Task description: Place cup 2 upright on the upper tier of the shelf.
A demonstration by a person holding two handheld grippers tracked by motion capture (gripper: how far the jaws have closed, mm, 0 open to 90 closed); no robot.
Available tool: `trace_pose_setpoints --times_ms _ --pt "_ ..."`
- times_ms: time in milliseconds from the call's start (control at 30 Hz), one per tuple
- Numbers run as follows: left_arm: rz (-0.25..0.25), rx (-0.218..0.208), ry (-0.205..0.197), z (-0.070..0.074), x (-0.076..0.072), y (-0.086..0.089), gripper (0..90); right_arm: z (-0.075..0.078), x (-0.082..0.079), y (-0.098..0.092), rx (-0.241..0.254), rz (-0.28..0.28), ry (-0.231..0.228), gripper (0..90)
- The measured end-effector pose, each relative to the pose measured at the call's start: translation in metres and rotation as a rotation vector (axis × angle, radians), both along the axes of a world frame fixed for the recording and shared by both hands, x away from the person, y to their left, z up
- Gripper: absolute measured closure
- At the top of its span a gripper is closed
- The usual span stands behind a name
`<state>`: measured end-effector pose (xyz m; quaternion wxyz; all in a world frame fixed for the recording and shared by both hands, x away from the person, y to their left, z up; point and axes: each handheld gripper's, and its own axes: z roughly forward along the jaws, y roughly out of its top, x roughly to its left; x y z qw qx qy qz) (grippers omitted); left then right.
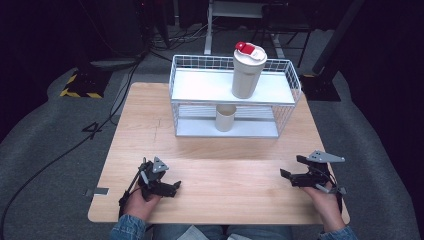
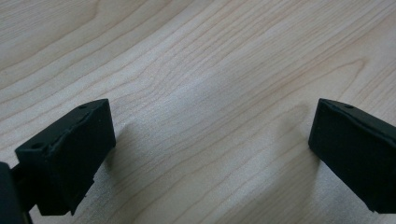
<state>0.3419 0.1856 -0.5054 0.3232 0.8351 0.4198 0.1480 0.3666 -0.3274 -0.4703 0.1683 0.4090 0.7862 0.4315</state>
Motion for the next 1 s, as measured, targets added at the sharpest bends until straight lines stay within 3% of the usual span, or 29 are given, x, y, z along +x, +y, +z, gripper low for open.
trace_pose_setpoints --times_ms 433,633,767,1000 --pt "-0.001 0.001 0.000 0.000 0.000 0.000 1.1 -0.024 0.003 0.002 -0.071 -0.022 0.037 5.9" --pt "0.000 0.000 0.000 0.000 0.000 0.000 1.1 -0.034 0.009 -0.001 -0.110 -0.033 0.087 6.4" --pt "0.001 -0.001 0.000 0.000 0.000 0.000 1.1 -0.035 0.008 0.001 -0.171 -0.024 0.064 6.5" --pt "0.000 -0.001 0.000 0.000 0.000 0.000 1.1 -0.035 0.010 0.001 -0.177 -0.048 0.078 0.7"
